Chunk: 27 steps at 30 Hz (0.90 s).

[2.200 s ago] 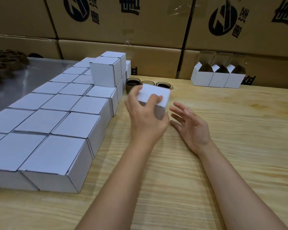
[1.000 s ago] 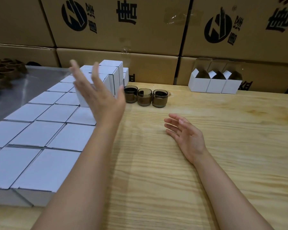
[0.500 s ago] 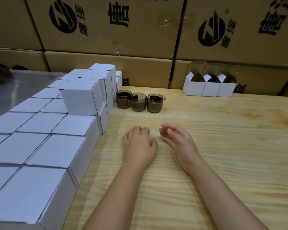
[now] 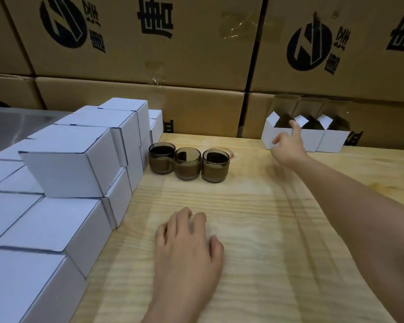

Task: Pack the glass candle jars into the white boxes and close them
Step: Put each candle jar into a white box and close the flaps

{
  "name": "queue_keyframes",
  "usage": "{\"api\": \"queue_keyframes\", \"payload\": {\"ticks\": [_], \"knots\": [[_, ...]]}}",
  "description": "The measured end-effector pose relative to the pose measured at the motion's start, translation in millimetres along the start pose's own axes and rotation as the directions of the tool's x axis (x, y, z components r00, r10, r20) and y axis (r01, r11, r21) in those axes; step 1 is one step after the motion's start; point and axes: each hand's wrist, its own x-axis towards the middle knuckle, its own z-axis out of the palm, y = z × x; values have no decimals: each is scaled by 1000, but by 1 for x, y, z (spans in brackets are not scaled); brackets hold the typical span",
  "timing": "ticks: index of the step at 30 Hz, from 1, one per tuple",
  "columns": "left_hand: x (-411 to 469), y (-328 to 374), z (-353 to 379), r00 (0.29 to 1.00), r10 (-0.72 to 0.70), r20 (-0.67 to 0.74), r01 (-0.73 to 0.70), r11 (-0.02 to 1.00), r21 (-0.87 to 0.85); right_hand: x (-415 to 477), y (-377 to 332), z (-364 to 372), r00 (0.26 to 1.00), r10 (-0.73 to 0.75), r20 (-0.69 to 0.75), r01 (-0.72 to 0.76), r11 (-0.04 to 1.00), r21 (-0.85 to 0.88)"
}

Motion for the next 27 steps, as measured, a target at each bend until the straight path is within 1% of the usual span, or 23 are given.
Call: {"api": "queue_keyframes", "payload": {"ticks": [2,3,4,6,7,8,10,13,14,16,18,20,23,25,27], "knots": [[-2,1,-2,1000,-9,0,9,1000,-8,17,-2,-2,993,59,103,-47,992,-117],[-2,1,-2,1000,-10,-19,10,1000,-23,22,-3,-1,987,82,136,-62,988,-143],[-2,1,-1,999,-8,-46,7,1000,-30,26,-4,0,983,106,151,-85,987,-140],[-2,0,3,998,-4,-61,2,1000,-25,30,-5,2,981,141,135,-132,989,-71],[-1,0,3,997,-3,-73,1,1000,-23,30,-6,2,987,128,101,-125,992,-34],[-1,-1,4,996,1,-87,-3,1000,-26,29,-7,2,994,96,58,-94,995,-36],[-1,-1,3,996,7,-88,-9,1000,-20,27,-7,2,1000,17,-10,-18,990,-141],[-3,-1,3,998,-1,-60,-2,999,-49,14,-10,1,994,-105,-36,93,962,-257],[-3,-1,3,999,0,-51,-3,998,-61,7,-11,0,990,-126,-63,106,961,-256],[-1,-1,5,998,8,-54,-12,998,-62,-9,-15,-5,975,-146,-166,107,969,-222],[0,-3,8,997,30,-73,-34,998,-53,-30,-20,-11,951,-165,-262,116,974,-193],[0,-4,8,996,29,-82,-35,997,-69,-59,-24,-18,924,-202,-326,162,976,-147],[-1,-3,5,997,21,-79,-28,996,-85,-117,-32,-27,855,-347,-386,321,938,-132],[1,-2,4,999,21,-39,-24,996,-89,-159,-36,-30,801,-427,-419,414,901,-127],[4,-2,-1,998,28,56,-18,984,-177,-199,-44,-29,769,-435,-469,445,890,-97]]}}
